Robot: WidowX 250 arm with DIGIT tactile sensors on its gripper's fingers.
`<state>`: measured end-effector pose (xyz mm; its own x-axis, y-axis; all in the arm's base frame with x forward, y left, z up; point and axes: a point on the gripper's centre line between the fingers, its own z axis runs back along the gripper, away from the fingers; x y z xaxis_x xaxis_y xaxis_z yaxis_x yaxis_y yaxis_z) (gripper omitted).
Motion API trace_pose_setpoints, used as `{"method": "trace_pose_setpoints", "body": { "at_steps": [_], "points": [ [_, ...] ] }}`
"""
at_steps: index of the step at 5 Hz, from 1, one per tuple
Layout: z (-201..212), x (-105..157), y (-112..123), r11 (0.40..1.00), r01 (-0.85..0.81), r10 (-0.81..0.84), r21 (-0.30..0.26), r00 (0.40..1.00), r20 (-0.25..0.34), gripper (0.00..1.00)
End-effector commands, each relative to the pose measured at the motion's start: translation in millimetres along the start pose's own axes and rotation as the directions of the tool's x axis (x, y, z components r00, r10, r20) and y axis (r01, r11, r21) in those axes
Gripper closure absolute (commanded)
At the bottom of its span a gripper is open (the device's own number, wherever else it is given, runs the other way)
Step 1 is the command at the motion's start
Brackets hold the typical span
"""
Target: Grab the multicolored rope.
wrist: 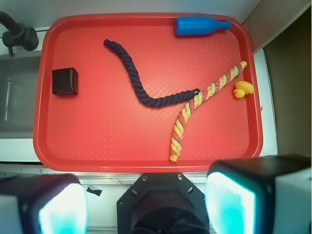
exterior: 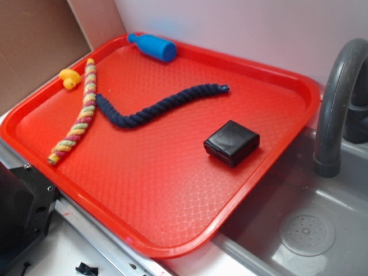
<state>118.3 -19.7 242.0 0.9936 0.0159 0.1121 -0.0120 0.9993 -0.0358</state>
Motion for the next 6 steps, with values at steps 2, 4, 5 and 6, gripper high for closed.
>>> {"method": "trace_pose_setpoints", "body": {
  "at_steps": [2, 4, 5, 6],
  "points": [
    [-4.8, 8.0, 8.1, 0.985, -0.173, 0.173, 0.022, 0.985, 0.022, 0.0],
    [-51.1, 48.4, 55.2, 0.788, -0.615, 0.606, -0.035, 0.763, 0.226, 0.0],
    [-72.2, 62.2, 85.6, 0.613, -0.79, 0.768, -0.029, 0.587, 0.254, 0.0],
    [-99.0, 79.0, 113.2, 0.472, -0.881, 0.846, -0.025, 0.444, 0.296, 0.0]
  ]
}}
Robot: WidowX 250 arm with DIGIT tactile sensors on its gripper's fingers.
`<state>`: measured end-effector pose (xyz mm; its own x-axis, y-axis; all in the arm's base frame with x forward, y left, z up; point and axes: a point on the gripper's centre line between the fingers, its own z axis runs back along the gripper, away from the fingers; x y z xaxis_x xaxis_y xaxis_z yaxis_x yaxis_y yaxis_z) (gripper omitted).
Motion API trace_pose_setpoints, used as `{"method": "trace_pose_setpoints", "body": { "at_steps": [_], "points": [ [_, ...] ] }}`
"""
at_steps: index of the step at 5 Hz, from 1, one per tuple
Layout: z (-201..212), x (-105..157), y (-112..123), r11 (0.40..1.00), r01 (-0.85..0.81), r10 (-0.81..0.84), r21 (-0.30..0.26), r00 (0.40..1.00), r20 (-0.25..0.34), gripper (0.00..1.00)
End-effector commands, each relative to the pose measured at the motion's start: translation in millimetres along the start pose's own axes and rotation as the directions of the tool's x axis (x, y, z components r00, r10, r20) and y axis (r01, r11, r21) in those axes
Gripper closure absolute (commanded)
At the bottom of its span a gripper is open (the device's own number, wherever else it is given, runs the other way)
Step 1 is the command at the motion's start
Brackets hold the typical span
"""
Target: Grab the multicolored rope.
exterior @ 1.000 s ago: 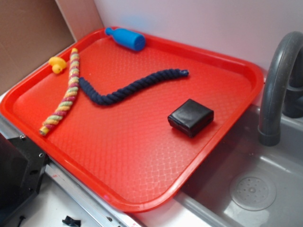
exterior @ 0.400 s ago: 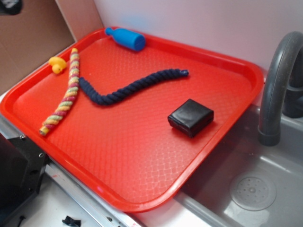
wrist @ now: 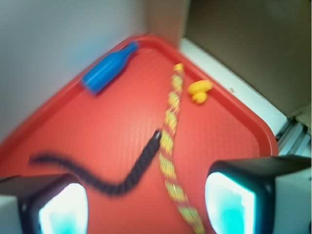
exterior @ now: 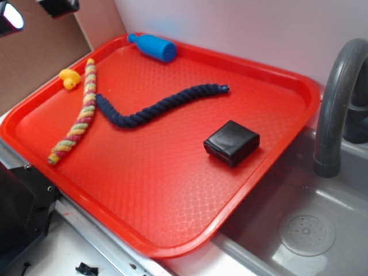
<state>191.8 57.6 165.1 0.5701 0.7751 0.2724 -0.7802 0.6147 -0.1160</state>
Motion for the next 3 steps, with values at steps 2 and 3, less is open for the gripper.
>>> {"method": "trace_pose_setpoints", "body": {
  "at_steps": [2, 3],
  "points": [
    [-101.0, 27.2, 19.4, 0.985, -0.171, 0.171, -0.023, 0.985, 0.007, 0.0],
    [-125.7, 19.8, 20.4, 0.991, -0.127, 0.125, -0.034, 0.99, -0.064, 0.0]
  ]
}}
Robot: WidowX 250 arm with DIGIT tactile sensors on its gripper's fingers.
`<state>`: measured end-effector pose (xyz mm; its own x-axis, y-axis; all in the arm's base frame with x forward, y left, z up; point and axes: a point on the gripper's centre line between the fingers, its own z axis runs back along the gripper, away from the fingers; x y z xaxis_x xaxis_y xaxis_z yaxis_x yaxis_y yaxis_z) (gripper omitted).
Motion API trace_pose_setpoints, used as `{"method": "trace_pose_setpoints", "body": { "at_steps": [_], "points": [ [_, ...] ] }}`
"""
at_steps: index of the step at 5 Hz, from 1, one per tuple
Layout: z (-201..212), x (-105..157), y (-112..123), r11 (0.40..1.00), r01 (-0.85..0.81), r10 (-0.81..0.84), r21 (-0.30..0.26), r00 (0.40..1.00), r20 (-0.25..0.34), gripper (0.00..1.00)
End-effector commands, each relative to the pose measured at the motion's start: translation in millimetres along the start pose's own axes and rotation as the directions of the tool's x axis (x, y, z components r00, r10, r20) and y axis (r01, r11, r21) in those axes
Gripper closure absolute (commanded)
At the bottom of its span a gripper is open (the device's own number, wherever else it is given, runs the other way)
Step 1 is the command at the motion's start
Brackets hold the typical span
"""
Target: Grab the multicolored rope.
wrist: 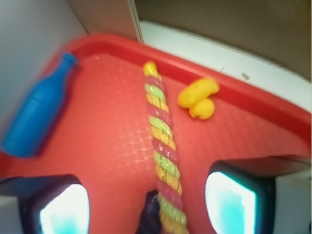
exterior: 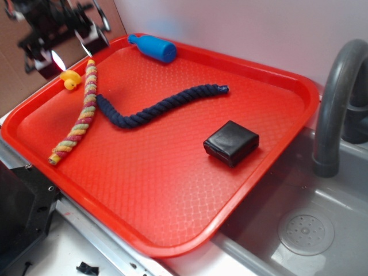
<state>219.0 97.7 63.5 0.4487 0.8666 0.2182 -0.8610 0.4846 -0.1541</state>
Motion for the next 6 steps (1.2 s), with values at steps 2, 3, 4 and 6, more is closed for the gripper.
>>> {"method": "trace_pose_setpoints", "body": {
  "at_steps": [2, 3, 4, 6],
  "points": [
    [-41.9, -2.7, 0.8, 0.998, 0.064, -0.065, -0.015, 0.996, -0.06, 0.0],
    [-45.6, -7.7, 4.0, 0.997, 0.07, -0.07, -0.013, 0.995, -0.075, 1.0],
    [-48.5, -11.4, 6.4, 0.997, 0.076, -0.077, -0.009, 0.994, -0.076, 1.0],
    [-37.3, -8.1, 1.8, 0.985, 0.154, -0.15, 0.073, 0.987, -0.05, 1.0]
  ]
}}
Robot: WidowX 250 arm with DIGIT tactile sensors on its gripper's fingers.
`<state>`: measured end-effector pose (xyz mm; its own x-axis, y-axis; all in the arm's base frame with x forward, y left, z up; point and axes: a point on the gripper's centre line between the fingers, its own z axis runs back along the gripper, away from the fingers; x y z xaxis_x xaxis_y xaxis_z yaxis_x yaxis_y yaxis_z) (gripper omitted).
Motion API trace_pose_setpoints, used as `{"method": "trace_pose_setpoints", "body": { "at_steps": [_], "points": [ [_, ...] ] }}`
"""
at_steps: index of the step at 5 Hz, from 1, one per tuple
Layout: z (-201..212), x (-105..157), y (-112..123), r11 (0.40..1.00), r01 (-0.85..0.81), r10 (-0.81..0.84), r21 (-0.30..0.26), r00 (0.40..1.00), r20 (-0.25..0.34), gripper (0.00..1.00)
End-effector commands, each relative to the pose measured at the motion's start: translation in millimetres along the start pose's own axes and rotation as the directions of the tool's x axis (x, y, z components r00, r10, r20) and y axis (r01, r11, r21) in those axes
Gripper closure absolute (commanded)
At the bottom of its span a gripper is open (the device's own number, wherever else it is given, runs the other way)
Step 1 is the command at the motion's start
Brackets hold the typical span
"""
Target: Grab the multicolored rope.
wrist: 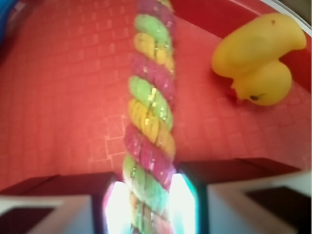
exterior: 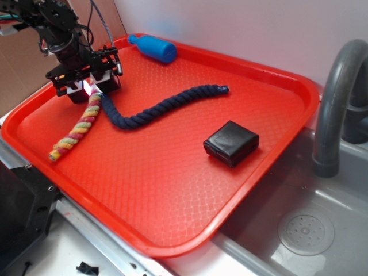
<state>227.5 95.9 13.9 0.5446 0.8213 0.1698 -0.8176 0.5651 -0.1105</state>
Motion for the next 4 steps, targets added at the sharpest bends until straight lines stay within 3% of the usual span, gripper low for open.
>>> {"method": "trace_pose_setpoints", "body": {
  "at_steps": [1, 2, 3, 4],
  "points": [
    [46.0, 6.0, -10.9, 0.978, 0.196, -0.196, 0.065, 0.981, -0.004, 1.0],
    [82.0, 3.5, -26.9, 0.926, 0.373, -0.37, 0.061, 0.928, -0.047, 1.0],
    [116.8, -5.3, -37.6, 0.872, 0.49, -0.488, 0.014, 0.87, -0.076, 1.0],
    [167.8, -26.3, -52.1, 0.771, 0.631, -0.636, -0.085, 0.763, -0.115, 1.0]
  ]
}}
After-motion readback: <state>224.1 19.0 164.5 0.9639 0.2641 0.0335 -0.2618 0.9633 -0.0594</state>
